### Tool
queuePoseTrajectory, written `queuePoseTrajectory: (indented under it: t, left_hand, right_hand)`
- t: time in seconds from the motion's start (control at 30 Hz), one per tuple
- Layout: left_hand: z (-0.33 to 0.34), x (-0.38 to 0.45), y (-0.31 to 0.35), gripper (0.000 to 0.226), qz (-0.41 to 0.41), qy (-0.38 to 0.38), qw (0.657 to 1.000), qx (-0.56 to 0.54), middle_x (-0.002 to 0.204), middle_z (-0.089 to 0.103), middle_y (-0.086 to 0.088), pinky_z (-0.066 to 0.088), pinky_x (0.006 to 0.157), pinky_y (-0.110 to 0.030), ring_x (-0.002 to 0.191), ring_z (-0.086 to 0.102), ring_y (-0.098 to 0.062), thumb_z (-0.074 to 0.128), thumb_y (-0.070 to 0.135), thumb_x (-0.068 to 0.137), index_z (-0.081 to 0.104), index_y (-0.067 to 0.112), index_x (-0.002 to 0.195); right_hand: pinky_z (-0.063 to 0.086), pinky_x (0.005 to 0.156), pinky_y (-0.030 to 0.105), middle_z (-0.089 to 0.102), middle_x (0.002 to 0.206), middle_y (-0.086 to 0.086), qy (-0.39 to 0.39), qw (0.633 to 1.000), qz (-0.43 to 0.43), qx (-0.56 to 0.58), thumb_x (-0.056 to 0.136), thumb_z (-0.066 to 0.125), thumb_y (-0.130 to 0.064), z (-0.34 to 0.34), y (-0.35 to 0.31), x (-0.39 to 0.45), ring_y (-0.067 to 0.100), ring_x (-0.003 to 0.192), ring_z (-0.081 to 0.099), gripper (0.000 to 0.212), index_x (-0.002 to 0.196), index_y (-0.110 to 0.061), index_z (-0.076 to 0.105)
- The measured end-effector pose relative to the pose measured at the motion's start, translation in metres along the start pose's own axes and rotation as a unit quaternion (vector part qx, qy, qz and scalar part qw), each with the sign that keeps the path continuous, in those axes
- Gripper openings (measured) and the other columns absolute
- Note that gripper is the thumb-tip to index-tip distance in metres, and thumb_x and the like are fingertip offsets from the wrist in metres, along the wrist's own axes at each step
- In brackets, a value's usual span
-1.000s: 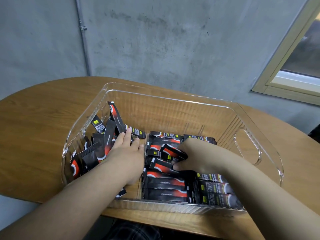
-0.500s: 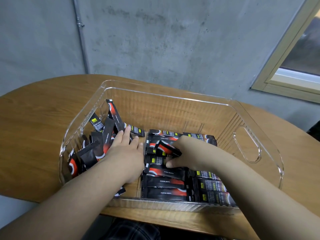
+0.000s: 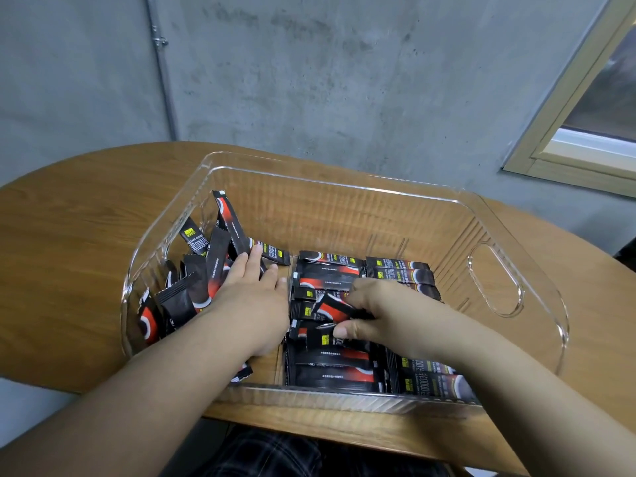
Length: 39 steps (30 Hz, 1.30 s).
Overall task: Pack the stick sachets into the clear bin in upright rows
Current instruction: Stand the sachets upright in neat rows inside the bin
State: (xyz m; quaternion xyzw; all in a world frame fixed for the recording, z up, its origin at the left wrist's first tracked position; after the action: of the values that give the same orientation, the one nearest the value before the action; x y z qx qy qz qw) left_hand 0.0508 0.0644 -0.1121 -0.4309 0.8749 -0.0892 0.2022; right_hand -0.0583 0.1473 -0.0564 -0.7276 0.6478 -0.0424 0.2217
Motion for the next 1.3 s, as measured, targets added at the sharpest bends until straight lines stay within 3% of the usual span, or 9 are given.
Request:
queuePoseTrajectory:
  t: [0.1,0.23,0.4,0.67,0.77,0.87,0.93,1.1,1.3]
  left_hand:
    - [-0.001,-0.001,0.0,0.063,0.001,0.003,1.0,-0.003,0.161,-0.005,-0.009,-0.011,0.116,-0.05,0.141,-0.023,-0.042,0.032,0.03,0.101,0.001,0.013,0.153]
    - [-0.001,-0.002,0.0,0.063,0.001,0.004,1.0,-0.001,0.161,-0.005,-0.01,-0.011,0.116,-0.05,0.141,-0.023,-0.043,0.031,0.03,0.101,0.001,0.013,0.153]
    - [-0.001,-0.002,-0.001,0.063,0.002,0.002,1.0,-0.004,0.161,-0.006,-0.01,-0.011,0.116,-0.05,0.141,-0.023,-0.043,0.031,0.031,0.101,0.001,0.013,0.153]
    - [0.0,0.0,-0.001,0.062,-0.002,-0.002,1.0,-0.01,0.161,-0.007,-0.008,-0.012,0.116,-0.049,0.141,-0.024,-0.041,0.031,0.027,0.101,0.001,0.015,0.153]
    - [-0.001,-0.001,-0.001,0.061,-0.001,-0.003,1.0,-0.013,0.161,-0.006,-0.008,-0.012,0.116,-0.049,0.141,-0.024,-0.041,0.029,0.027,0.101,0.001,0.015,0.153]
    - [-0.001,-0.001,-0.001,0.06,0.0,0.001,1.0,-0.01,0.161,-0.005,-0.009,-0.012,0.116,-0.049,0.142,-0.022,-0.041,0.028,0.028,0.101,0.002,0.014,0.153]
    - [-0.001,-0.001,-0.001,0.06,0.0,0.002,1.0,-0.007,0.161,-0.005,-0.009,-0.011,0.116,-0.05,0.142,-0.022,-0.041,0.028,0.027,0.101,0.001,0.014,0.153]
    - [-0.002,-0.002,-0.001,0.06,0.0,-0.004,1.0,-0.002,0.161,-0.006,-0.009,-0.01,0.117,-0.05,0.142,-0.022,-0.041,0.028,0.027,0.101,0.001,0.014,0.153]
    - [-0.003,-0.004,-0.001,0.059,0.003,-0.005,1.0,-0.003,0.161,-0.006,-0.009,-0.01,0.117,-0.049,0.142,-0.022,-0.041,0.025,0.029,0.101,0.001,0.014,0.153]
  right_hand:
    - [0.038,0.06,0.037,0.051,0.075,0.015,-0.001,1.0,0.005,0.006,0.088,0.064,-0.036,0.003,-0.003,0.0,0.026,0.065,0.043,0.042,0.063,-0.01,0.043]
    - [0.023,0.051,0.033,0.036,0.058,0.006,-0.002,0.999,0.032,-0.011,0.084,0.069,-0.036,0.008,-0.007,0.003,0.019,0.054,0.027,0.05,0.057,-0.013,0.034]
    - [0.032,0.052,0.03,0.046,0.058,0.009,-0.02,0.999,0.043,-0.021,0.081,0.072,-0.035,0.014,-0.008,0.009,0.021,0.055,0.04,0.047,0.058,-0.011,0.039]
    - [0.033,0.054,0.032,0.056,0.068,0.01,0.006,0.998,0.02,-0.062,0.08,0.071,-0.041,0.009,-0.011,0.01,0.018,0.058,0.044,0.047,0.057,-0.018,0.037]
    - [0.03,0.052,0.022,0.04,0.064,-0.008,0.05,0.996,0.026,-0.063,0.086,0.057,-0.052,-0.004,-0.012,0.004,0.013,0.06,0.039,0.039,0.073,-0.023,0.033]
    - [0.032,0.061,0.033,0.041,0.072,-0.01,0.06,0.996,0.049,-0.042,0.096,0.04,-0.049,-0.006,-0.006,-0.005,0.019,0.072,0.044,0.028,0.094,-0.023,0.03]
    - [0.036,0.065,0.034,0.046,0.077,-0.007,0.04,0.998,0.037,-0.025,0.099,0.037,-0.042,0.001,-0.008,-0.008,0.018,0.073,0.047,0.021,0.095,-0.021,0.033]
    - [0.037,0.06,0.013,0.053,0.079,-0.011,-0.001,1.0,0.009,0.02,0.096,0.051,-0.03,0.009,-0.014,-0.012,-0.001,0.066,0.047,0.009,0.088,-0.027,0.049]
    - [0.045,0.071,0.018,0.068,0.09,-0.006,-0.026,0.999,0.016,0.031,0.088,0.066,-0.03,0.019,-0.018,-0.009,0.008,0.082,0.061,0.008,0.092,-0.025,0.071]
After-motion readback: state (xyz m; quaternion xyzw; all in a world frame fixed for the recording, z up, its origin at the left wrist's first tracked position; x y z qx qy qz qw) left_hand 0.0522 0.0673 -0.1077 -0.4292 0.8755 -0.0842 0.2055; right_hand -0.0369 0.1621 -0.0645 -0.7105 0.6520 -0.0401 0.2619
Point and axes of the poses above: each hand's wrist, its own x-axis towards the middle knuckle, its own z-axis out of the palm, y = z × x, the point moved 7 cm from there along x, towards the middle knuckle
